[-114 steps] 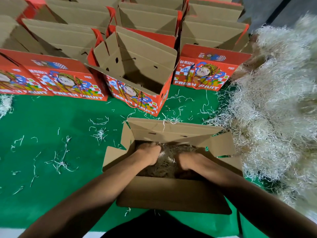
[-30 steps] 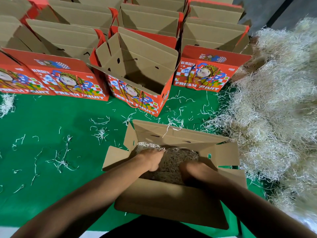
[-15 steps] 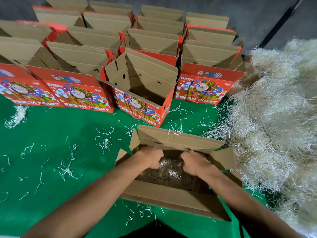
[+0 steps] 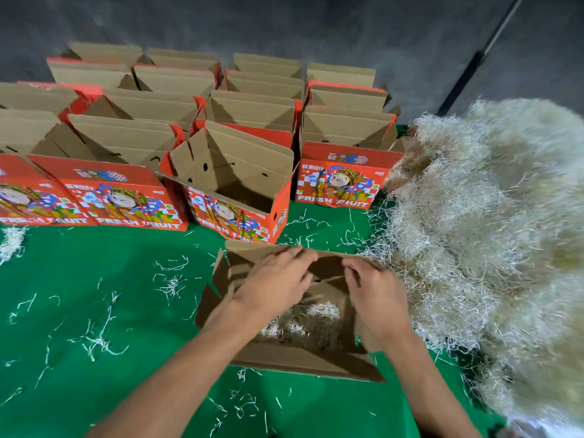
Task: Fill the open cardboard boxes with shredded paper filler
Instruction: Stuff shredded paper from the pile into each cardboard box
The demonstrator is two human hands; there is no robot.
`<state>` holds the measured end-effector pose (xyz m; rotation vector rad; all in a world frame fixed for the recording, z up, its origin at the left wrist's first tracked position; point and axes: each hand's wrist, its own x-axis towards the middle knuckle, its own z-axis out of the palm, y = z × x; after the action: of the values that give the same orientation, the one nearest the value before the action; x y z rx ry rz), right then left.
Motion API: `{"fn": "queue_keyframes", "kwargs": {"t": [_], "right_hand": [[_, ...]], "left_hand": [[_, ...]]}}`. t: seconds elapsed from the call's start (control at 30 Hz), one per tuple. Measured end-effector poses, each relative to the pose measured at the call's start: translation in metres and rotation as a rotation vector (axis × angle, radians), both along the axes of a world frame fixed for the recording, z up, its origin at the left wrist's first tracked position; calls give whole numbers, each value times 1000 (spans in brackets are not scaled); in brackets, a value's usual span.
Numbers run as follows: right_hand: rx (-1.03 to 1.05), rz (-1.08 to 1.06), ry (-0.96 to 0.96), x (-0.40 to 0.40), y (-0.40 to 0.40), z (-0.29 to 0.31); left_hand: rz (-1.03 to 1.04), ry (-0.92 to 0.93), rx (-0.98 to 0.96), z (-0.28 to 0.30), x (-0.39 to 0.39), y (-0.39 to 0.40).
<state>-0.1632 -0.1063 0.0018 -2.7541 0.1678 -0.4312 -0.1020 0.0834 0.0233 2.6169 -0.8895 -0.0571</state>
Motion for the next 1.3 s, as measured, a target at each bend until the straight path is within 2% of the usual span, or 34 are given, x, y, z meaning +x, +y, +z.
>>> {"fn": "queue_keyframes", "kwargs": {"t": [0.07,0.2,0.33,0.4,0.5,0.6,0.93,1.07,1.2,1.3], "right_hand": [[-23,-39,-41,-5,-6,4],[-50,-96,-129,-12,-19,1],[255,-185,-138,-23,-27,-11],[370,-224,-24,-27,-31,-17],[582,-262,344,-28,-37,-21],[779,-309,487,-27,-36,-22],[797,-179,471,-7,13,-24],[783,-148,483,3,49,-29],[852,-86,370,5,91,-24],[878,-113,409,10,121,-25]], "left_hand": [[-18,-154,-46,-1,-6,-10],[-1,-344,-82,-8,-7,-29],[0,-352,-17,-15,-4,-42],[9,-311,29,-19,-2,-46],[19,-260,75,-23,-1,-49],[18,-233,96,-25,-2,-49],[50,-231,-7,-16,-4,-34],[92,-237,4,-21,-1,-20],[156,-251,21,-23,0,-4],[191,-257,52,-23,1,13]]}}
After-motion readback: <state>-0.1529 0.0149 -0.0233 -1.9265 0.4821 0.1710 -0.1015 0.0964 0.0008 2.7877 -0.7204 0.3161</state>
